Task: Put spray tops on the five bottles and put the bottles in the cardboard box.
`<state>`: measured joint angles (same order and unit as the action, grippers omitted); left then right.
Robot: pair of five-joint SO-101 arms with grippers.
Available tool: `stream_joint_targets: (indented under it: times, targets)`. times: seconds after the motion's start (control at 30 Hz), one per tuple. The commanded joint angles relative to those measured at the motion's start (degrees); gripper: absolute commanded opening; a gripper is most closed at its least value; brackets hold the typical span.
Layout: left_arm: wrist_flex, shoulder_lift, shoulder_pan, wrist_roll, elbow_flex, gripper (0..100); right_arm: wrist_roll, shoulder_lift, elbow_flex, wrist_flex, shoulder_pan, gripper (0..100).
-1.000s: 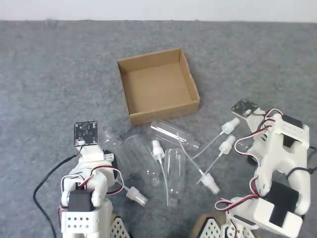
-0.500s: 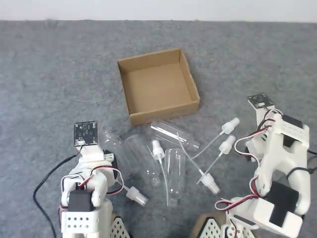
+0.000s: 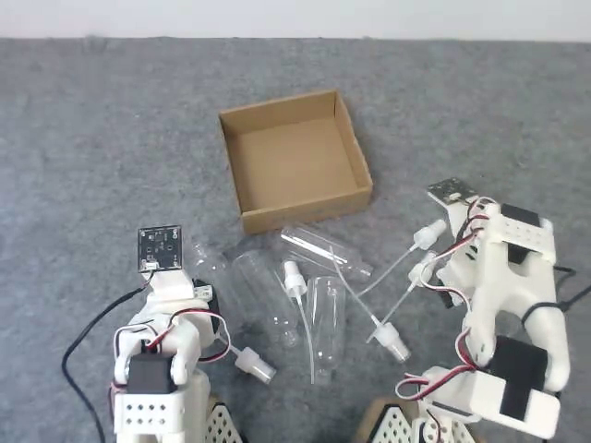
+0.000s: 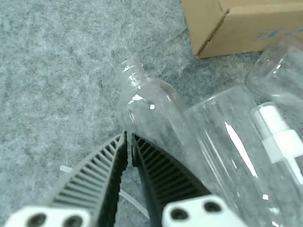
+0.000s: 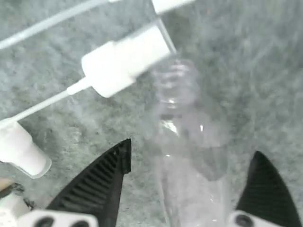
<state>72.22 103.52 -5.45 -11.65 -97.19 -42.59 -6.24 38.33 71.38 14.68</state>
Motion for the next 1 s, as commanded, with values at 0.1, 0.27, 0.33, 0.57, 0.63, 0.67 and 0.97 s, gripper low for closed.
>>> stream_joint_targets:
  times: [0.1, 0.27, 0.33, 0.57, 0.63, 0.67, 0.97]
  targets:
    - [0.1, 0.7, 0.1, -0.3, 0.7, 1, -6.1, -3.1, -4.9, 1.3, -4.0, 34.8]
    - [0.1, 0.7, 0.1, -0.3, 0.7, 1, -6.4, -2.9, -5.8, 0.7, -3.9, 34.7]
    - [0.1, 0.7, 0.0, -0.3, 0.7, 1, -9.0, -2.9, -5.8, 1.2, -3.7, 34.7]
    - [0.1, 0.7, 0.0, -0.3, 0.7, 1, -12.2, -2.9, -5.5, 0.7, -1.9, 34.7]
    - [0.1, 0.7, 0.0, -0.3, 0.7, 1, -14.0, -2.9, -5.5, 0.7, -0.8, 34.7]
    - [0.1, 0.7, 0.0, -0.3, 0.7, 1, -14.6, -2.9, -5.5, 0.7, -0.2, 34.7]
    - [0.1, 0.7, 0.0, -0.3, 0.7, 1, -15.0, -2.8, -4.9, 0.7, 0.9, 34.7]
